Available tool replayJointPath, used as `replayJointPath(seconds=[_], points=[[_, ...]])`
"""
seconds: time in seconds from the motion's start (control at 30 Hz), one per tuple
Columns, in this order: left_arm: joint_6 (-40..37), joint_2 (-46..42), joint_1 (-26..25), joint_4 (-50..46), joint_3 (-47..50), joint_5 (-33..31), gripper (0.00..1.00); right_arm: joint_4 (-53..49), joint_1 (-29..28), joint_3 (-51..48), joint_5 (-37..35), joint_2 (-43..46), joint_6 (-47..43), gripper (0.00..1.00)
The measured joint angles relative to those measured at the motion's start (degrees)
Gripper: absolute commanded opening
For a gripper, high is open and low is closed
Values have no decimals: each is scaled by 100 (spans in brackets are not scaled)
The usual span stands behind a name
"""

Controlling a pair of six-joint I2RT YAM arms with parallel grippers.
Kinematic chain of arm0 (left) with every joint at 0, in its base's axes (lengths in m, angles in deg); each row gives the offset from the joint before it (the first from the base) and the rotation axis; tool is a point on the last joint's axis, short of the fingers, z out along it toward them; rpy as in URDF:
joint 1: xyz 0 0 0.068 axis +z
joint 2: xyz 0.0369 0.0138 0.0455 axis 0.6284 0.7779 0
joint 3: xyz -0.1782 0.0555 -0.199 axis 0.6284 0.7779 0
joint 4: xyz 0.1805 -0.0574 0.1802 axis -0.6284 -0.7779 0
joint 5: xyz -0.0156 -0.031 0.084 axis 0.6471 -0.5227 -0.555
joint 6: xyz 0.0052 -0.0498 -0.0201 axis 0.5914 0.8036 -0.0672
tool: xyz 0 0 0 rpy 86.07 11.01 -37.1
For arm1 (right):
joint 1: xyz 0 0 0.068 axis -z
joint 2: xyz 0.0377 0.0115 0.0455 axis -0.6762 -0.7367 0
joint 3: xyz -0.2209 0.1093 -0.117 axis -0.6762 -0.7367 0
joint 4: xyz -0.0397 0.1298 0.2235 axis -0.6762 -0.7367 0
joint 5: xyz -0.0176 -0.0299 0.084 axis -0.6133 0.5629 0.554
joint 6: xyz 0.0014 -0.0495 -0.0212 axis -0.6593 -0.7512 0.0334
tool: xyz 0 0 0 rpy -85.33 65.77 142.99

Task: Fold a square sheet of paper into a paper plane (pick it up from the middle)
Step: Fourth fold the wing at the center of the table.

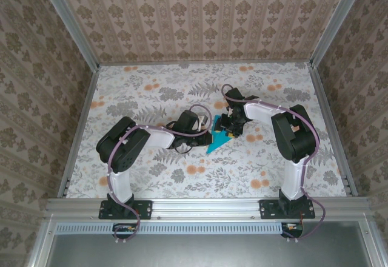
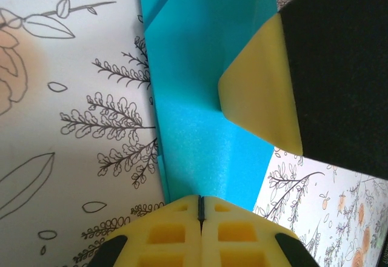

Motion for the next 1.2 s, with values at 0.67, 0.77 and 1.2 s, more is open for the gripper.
replayJointPath(seconds=[0.67, 0.77, 1.2], points=[[-177, 2, 31, -299, -133, 129, 9, -44, -11, -33, -197, -4, 0, 45], [-197, 2, 50, -306, -133, 192, 11, -46, -11, -31, -212, -4, 2, 45], [-216, 2, 81, -428, -299, 258, 12, -42, -13, -31, -212, -7, 4, 46]])
